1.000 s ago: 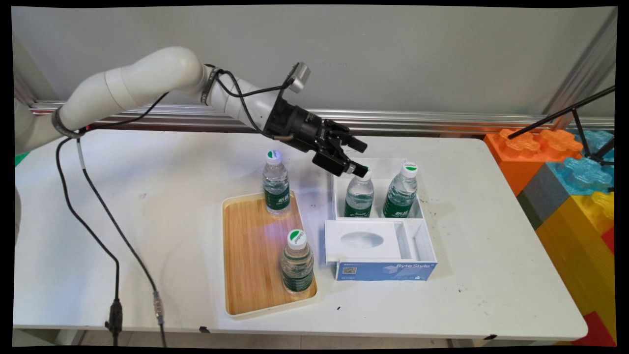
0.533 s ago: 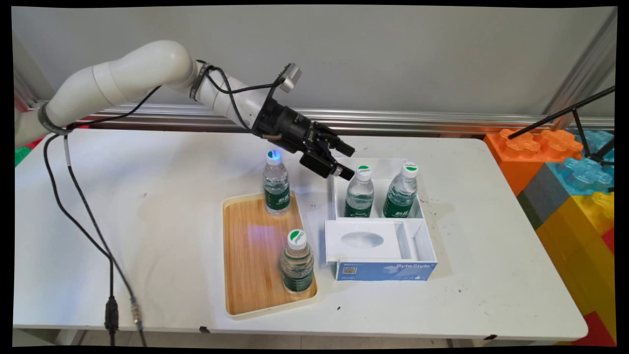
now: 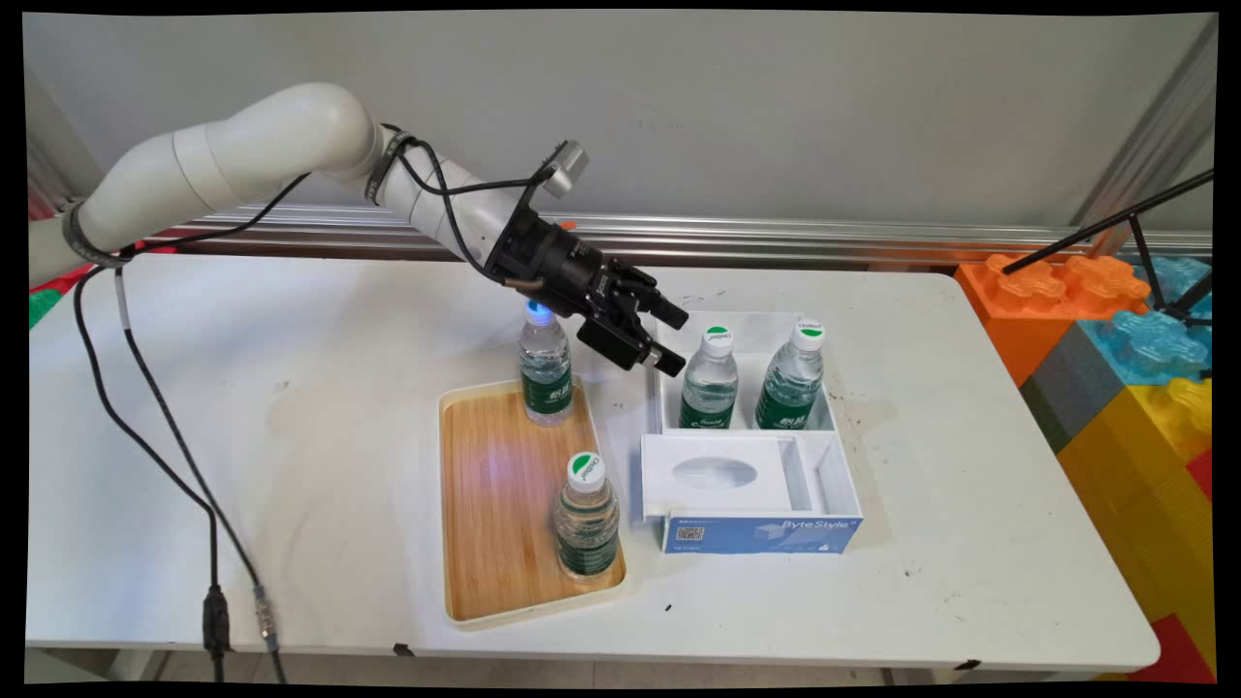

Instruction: Pick up the green bottle from the white box

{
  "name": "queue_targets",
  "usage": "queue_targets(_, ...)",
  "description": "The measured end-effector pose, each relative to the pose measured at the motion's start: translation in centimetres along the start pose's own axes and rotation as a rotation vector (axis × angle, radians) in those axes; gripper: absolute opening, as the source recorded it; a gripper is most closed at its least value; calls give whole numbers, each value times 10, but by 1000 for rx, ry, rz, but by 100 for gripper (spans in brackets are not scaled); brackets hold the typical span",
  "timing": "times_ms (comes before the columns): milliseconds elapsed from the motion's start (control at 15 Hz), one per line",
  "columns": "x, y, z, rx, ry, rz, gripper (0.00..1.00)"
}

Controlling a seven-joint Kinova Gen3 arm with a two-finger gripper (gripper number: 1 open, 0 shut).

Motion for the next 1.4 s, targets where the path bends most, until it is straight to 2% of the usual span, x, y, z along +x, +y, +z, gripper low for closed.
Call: queue_targets(1400, -15, -6, 46, -21, -51, 29, 100)
